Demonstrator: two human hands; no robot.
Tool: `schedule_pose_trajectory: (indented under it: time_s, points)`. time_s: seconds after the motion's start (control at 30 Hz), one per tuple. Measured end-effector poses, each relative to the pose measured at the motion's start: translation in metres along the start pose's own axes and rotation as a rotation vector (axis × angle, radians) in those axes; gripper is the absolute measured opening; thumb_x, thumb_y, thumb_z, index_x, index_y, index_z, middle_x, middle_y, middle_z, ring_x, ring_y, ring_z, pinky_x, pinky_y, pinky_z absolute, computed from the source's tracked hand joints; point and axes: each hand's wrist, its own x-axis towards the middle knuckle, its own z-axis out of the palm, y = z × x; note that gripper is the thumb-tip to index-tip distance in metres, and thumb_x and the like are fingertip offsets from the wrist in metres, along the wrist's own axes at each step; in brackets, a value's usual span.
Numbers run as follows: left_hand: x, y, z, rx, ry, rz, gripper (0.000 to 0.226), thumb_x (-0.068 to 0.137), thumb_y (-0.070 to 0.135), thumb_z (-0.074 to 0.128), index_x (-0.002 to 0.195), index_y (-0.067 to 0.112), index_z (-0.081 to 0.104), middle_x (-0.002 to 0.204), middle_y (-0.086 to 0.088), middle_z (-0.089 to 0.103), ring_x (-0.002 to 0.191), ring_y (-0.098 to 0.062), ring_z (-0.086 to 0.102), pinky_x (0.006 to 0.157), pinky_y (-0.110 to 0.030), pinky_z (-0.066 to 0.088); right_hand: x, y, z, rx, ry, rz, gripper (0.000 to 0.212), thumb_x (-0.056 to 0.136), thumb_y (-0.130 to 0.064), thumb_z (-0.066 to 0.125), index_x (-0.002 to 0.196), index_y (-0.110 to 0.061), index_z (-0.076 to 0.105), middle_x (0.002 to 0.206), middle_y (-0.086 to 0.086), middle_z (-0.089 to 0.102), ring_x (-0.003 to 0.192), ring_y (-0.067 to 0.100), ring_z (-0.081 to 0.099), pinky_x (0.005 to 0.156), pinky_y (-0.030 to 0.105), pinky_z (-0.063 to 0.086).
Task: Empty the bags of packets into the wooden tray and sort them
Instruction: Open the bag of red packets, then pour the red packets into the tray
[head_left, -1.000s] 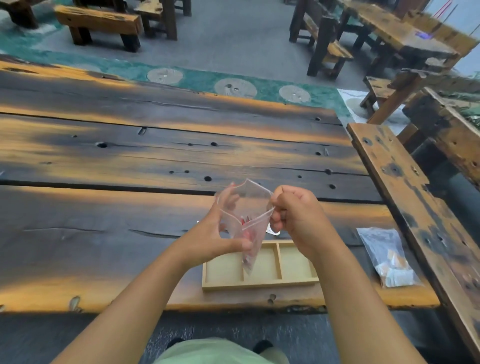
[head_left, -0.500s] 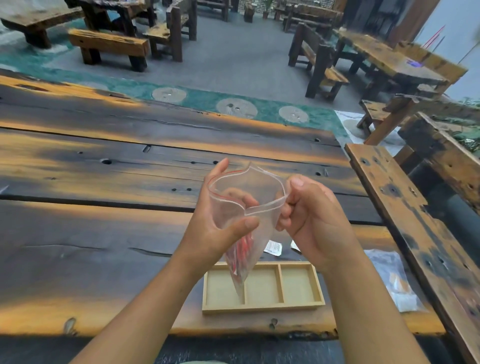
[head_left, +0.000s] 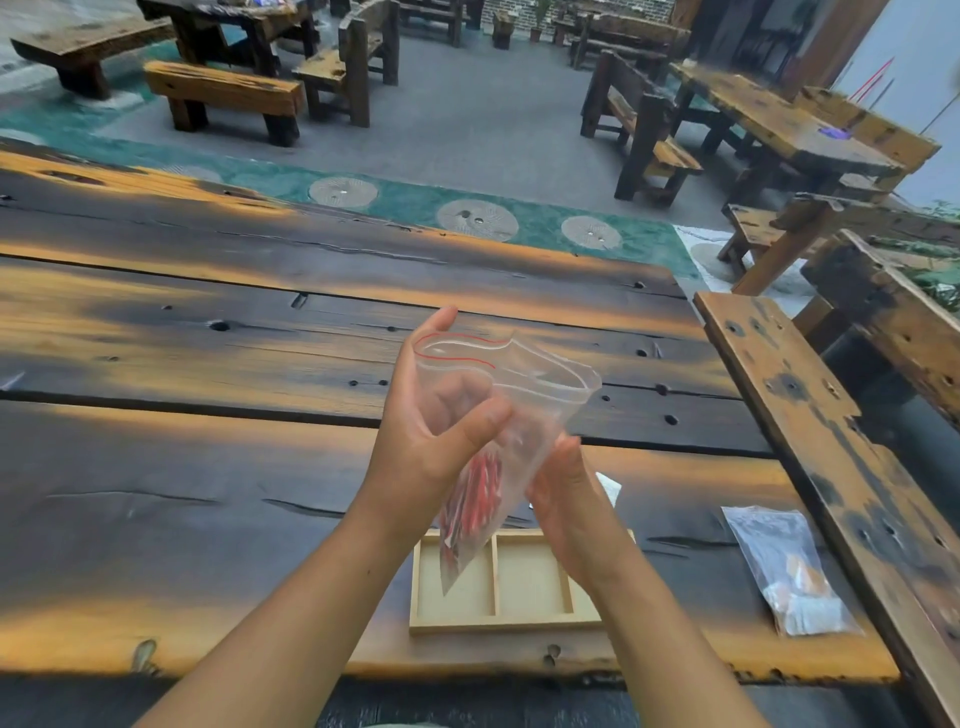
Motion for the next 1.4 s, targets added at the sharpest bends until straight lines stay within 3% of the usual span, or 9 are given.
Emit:
schedule_pose_trajectory:
  time_s: [0.13,0.27,0.37,0.57,0.7,0.9,1.07,1.2,1.4]
  points:
    - [0.011,-0.009,-0.007,-0.094,-0.008,-0.026,0.077,0.076,0.023,0.074,0.143,0.029,0.039,0.081,-0.023,0.061,0.082,-0.032,0.06,0.079,-0.047,0.05,-0.001,0.012,0.002,-0.016,-0.075,0.132,0.096,0.076,-0.081,0.052,0.146,-0.015,0.045,0.139,0.017,0.058,0.127,0.037,0.057,0.107,0.064,0.041]
    - [0.019,-0.036,-0.02,-0.235,0.032,-0.193,0.064,0.075,0.026,0.075,0.133,0.018,0.048,0.077,-0.009,0.059,0.069,-0.021,0.058,0.063,-0.033,0.05,-0.012,0.029,-0.015,-0.023,-0.12,0.222,0.063,0.077,-0.053,0.076,0.13,-0.022,0.062,0.13,0.007,0.066,0.121,0.024,0.062,0.101,0.041,0.051]
    - [0.015,-0.062,-0.028,-0.377,0.096,-0.326,0.05,0.073,0.029,0.083,0.113,0.016,0.056,0.078,-0.004,0.061,0.071,-0.018,0.059,0.063,-0.033,0.048,-0.021,0.045,-0.025,-0.047,-0.113,0.317,0.053,0.08,-0.031,0.075,0.126,-0.009,0.062,0.125,0.018,0.067,0.111,0.026,0.065,0.098,0.046,0.049]
    - [-0.007,-0.105,-0.038,-0.477,0.148,-0.552,0.033,0.091,0.033,0.066,0.12,0.018,0.063,0.09,-0.004,0.067,0.077,-0.019,0.064,0.073,-0.034,0.051,-0.035,0.069,-0.025,0.049,-0.066,0.504,0.047,0.081,-0.02,0.075,0.124,-0.004,0.063,0.113,0.014,0.072,0.101,0.025,0.067,0.09,0.038,0.054]
    - [-0.02,-0.127,-0.04,-0.542,0.254,-0.723,0.026,0.088,0.039,0.066,0.083,0.017,0.079,0.079,-0.008,0.063,0.064,-0.021,0.062,0.065,-0.032,0.054,-0.046,0.08,-0.022,0.112,0.0,0.593,0.019,0.083,-0.013,0.073,0.101,-0.009,0.07,0.092,0.008,0.076,0.08,0.016,0.072,0.079,0.028,0.058]
    - [-0.047,-0.164,-0.056,-0.672,0.25,-0.884,0.072,0.078,0.06,0.072,0.129,0.009,0.06,0.112,-0.016,0.064,0.098,-0.029,0.066,0.098,-0.049,0.046,-0.063,0.095,-0.014,0.333,0.102,0.716,0.031,0.084,-0.017,0.07,0.112,-0.005,0.067,0.1,0.015,0.073,0.084,0.022,0.071,0.08,0.043,0.059]
    - [-0.065,-0.18,-0.064,-0.723,0.245,-0.969,0.077,0.076,0.067,0.069,0.12,0.004,0.067,0.114,-0.019,0.064,0.102,-0.032,0.064,0.104,-0.048,0.042,-0.069,0.105,-0.009,0.355,0.169,0.831,0.03,0.094,-0.013,0.063,0.12,0.0,0.064,0.106,0.019,0.072,0.091,0.027,0.071,0.085,0.047,0.059]
    - [-0.076,-0.185,-0.067,-0.711,0.257,-1.044,0.067,0.086,0.066,0.059,0.115,0.006,0.063,0.103,-0.02,0.064,0.089,-0.034,0.062,0.089,-0.045,0.049,-0.07,0.109,-0.001,0.347,0.243,0.923,0.027,0.096,-0.012,0.061,0.12,0.001,0.065,0.105,0.019,0.073,0.087,0.027,0.072,0.078,0.043,0.062]
    - [-0.085,-0.196,-0.075,-0.683,0.25,-1.093,0.068,0.088,0.066,0.052,0.117,0.006,0.061,0.104,-0.023,0.064,0.09,-0.035,0.064,0.091,-0.046,0.047,-0.074,0.114,0.005,0.391,0.292,1.015,0.025,0.096,-0.016,0.062,0.115,-0.002,0.067,0.105,0.019,0.075,0.086,0.028,0.074,0.075,0.041,0.062]
